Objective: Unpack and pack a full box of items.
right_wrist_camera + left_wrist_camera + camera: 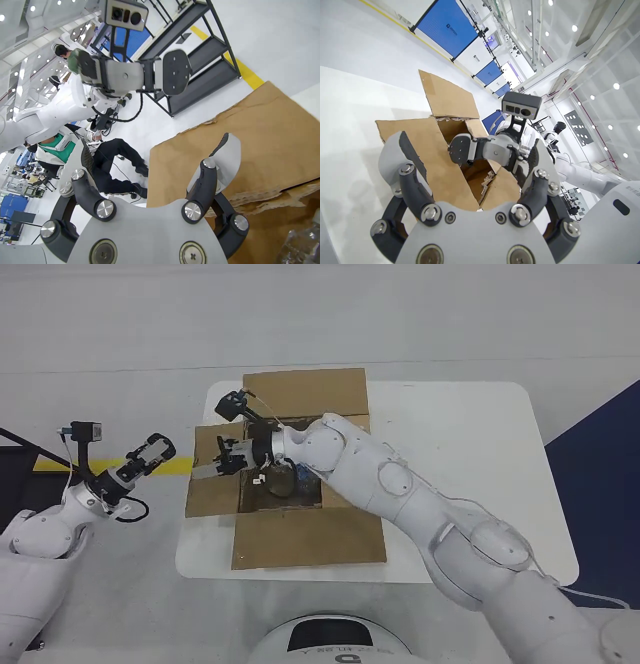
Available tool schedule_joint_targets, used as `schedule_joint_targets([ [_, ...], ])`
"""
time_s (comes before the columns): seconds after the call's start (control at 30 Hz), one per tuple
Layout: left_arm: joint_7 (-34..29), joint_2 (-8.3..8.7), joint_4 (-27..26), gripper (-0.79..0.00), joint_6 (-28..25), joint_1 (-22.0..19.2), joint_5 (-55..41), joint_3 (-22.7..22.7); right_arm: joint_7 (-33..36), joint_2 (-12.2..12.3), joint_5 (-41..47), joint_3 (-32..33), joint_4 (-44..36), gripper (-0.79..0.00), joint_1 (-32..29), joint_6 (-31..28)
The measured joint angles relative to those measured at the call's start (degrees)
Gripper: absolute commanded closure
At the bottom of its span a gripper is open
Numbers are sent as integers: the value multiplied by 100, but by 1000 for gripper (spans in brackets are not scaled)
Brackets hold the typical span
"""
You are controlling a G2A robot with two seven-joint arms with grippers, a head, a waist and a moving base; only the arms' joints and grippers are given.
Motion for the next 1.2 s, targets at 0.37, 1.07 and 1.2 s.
schedule_joint_targets([
  [0.37, -692, -92, -327, -785, -118, -195, 254, 320, -350, 1432, -1405, 2410, -1981, -785, -1750, -997],
  [1.07, -1379, -679, -1209, -785, 2384, -2187, 1510, 2705, 407, 2505, -745, 5900, -3991, -785, -4831, -1152],
  [1.2, -1143, -918, -734, -785, 2386, -2630, 1444, 3270, 886, 2509, -514, 5485, -3418, -785, -4399, -998],
])
